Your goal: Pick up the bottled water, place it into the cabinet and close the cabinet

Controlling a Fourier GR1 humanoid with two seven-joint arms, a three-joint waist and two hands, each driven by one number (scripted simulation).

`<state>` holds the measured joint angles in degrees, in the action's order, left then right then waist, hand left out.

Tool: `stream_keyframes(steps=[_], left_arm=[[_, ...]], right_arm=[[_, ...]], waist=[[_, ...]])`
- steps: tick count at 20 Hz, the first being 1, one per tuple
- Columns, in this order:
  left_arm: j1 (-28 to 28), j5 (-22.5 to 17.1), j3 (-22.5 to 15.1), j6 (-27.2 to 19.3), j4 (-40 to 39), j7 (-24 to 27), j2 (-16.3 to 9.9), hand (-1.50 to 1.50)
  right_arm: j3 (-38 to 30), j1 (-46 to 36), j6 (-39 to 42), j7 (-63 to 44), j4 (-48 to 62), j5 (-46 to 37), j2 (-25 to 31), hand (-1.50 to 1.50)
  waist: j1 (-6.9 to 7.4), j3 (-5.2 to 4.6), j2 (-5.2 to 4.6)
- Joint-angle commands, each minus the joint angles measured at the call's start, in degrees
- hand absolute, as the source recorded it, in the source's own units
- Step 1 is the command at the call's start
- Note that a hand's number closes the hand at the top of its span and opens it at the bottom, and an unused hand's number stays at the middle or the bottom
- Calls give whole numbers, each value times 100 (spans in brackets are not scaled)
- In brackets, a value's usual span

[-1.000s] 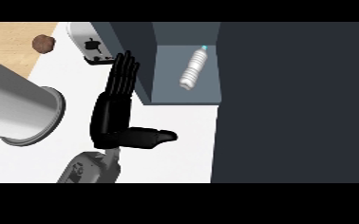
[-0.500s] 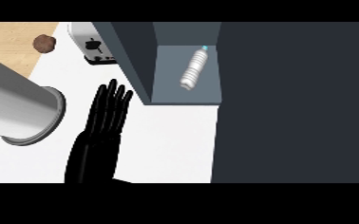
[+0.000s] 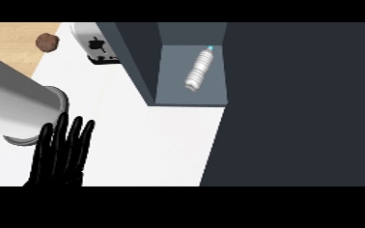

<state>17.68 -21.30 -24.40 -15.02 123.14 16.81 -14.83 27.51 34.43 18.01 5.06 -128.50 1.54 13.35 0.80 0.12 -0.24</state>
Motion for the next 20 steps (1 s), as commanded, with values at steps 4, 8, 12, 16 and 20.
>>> stream_keyframes(steps=[4,8,12,16,20], left_arm=[[1222,-605,664,709,552,588,-502,-150],[1821,-994,1084,1209,670,914,-695,-150],[1967,-1584,1663,1402,1074,538,-997,-150],[2411,-1646,1661,1842,1059,806,-1018,-150],[2398,-1843,2027,2036,966,832,-1101,-150]], right_arm=[[926,-266,190,-242,-431,-528,51,150],[1325,-264,73,-621,-614,-911,-26,150],[1625,-510,16,-1027,-730,-1022,-280,150],[1657,-770,-91,-1277,-421,-927,-661,150],[1398,-1193,-58,-1661,-346,-404,-983,150]], waist=[[56,-24,57],[108,-31,72],[142,-31,58],[271,-33,58],[291,-31,12]])
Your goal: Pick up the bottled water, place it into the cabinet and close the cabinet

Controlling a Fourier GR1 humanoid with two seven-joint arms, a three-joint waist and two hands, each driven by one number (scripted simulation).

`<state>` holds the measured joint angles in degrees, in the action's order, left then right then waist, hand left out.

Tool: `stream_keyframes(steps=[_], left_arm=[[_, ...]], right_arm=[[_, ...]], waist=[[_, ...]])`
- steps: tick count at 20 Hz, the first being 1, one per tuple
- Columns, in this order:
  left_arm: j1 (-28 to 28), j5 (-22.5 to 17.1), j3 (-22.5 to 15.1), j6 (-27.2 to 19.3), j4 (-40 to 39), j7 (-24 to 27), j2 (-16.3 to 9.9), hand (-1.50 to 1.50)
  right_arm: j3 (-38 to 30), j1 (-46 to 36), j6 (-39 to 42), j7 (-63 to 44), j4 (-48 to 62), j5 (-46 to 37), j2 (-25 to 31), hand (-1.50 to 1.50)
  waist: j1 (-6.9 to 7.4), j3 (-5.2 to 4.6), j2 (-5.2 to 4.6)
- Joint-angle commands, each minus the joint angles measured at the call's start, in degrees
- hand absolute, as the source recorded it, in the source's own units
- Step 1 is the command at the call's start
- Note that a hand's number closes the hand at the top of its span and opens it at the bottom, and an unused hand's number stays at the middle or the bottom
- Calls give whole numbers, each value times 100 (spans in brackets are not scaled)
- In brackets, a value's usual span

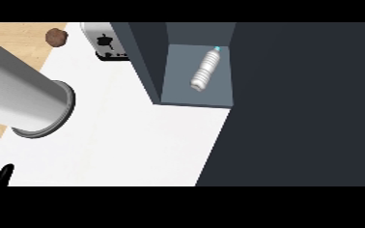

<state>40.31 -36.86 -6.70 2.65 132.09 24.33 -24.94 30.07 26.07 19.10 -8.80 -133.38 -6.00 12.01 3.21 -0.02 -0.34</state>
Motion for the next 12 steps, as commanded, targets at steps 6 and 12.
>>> stream_keyframes(steps=[6,12], left_arm=[[672,-624,674,838,-135,355,-56,-150],[924,-1452,1553,1318,34,156,-316,-150]], right_arm=[[1384,-1406,-1085,-1018,536,504,-1175,150],[555,-3680,-2159,-1518,1667,1512,-1194,150]], waist=[[-11,-16,48],[-58,-4,13]])
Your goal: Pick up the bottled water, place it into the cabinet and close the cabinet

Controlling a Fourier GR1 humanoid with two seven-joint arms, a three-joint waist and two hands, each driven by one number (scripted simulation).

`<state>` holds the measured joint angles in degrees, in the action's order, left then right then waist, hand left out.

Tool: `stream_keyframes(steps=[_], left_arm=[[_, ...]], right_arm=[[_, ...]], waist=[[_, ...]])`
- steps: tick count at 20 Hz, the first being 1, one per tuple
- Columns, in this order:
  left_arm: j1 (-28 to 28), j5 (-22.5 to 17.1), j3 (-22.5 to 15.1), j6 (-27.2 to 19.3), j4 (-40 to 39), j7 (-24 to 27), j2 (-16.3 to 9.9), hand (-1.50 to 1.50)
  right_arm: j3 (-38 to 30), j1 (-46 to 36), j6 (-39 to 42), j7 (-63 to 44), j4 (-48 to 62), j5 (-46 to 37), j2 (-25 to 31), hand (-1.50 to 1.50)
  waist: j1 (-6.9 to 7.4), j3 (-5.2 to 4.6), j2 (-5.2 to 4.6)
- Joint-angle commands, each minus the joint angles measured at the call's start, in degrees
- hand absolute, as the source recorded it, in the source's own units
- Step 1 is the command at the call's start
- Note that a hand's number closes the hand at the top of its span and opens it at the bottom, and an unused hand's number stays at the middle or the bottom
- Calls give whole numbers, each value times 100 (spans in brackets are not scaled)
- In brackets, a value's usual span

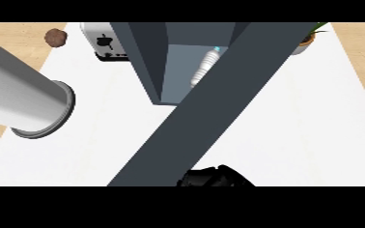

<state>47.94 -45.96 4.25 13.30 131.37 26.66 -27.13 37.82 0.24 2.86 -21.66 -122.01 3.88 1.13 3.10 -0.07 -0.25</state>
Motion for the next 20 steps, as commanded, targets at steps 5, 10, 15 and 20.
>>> stream_keyframes(steps=[5,10,15,20], left_arm=[[234,-717,861,682,-246,-29,-38,-150],[952,-1024,1205,1228,67,-45,161,-150],[591,-1165,1521,1548,-611,-76,286,-150],[988,-1354,1812,1895,-295,-356,452,-150]], right_arm=[[-1399,-1974,-273,-441,1089,1518,-109,150],[-2120,-2710,-248,-60,2080,2075,-111,150],[-2707,-3674,103,-263,2990,2436,-26,150],[-3064,-4010,698,84,3889,2499,231,150]], waist=[[-152,7,5],[-96,10,18],[-168,5,16],[-162,8,21]])
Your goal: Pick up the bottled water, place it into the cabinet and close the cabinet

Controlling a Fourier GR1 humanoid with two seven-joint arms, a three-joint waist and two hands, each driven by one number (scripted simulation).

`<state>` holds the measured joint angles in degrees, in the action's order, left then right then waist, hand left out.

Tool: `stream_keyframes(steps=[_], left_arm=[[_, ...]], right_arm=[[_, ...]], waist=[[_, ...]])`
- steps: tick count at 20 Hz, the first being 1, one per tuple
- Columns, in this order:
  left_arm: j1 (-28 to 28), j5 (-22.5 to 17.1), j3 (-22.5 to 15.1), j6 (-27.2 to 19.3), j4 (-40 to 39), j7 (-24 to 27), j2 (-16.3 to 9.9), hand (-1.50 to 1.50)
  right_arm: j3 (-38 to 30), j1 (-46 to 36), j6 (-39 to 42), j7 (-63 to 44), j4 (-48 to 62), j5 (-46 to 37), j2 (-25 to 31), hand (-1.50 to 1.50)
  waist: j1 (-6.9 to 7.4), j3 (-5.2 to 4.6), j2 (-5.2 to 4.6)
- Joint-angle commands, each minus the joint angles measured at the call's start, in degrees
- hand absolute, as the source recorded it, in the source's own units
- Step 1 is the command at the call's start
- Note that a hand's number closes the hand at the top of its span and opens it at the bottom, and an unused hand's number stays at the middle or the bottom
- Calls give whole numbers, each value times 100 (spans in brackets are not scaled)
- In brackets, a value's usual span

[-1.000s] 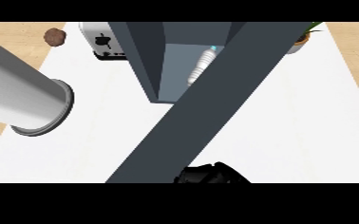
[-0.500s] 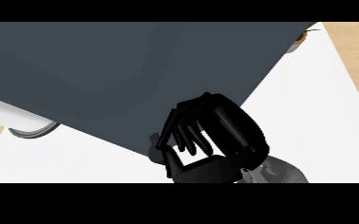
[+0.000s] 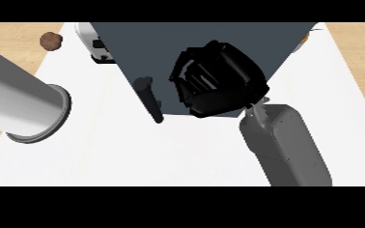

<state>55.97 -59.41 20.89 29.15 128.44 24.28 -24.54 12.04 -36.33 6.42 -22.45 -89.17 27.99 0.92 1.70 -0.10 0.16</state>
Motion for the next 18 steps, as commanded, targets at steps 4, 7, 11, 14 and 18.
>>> stream_keyframes(steps=[4,7,11,14,18], left_arm=[[103,-10,187,226,153,-303,322,-150],[162,-453,449,276,129,-399,104,-150],[-147,-204,240,365,-153,-444,175,-150],[-70,-478,457,417,-76,-579,18,-150],[-89,-236,318,298,-18,-587,324,-150]], right_arm=[[-418,-612,637,576,1301,-96,57,150],[-597,-1158,502,390,1617,-78,35,150],[-761,-1465,678,401,2074,59,12,150],[-359,-1236,731,609,2064,322,-85,150],[-619,-1606,836,219,2066,501,-84,150]], waist=[[-11,11,-30],[32,10,-39],[80,4,-71],[101,9,-63],[84,7,-61]])
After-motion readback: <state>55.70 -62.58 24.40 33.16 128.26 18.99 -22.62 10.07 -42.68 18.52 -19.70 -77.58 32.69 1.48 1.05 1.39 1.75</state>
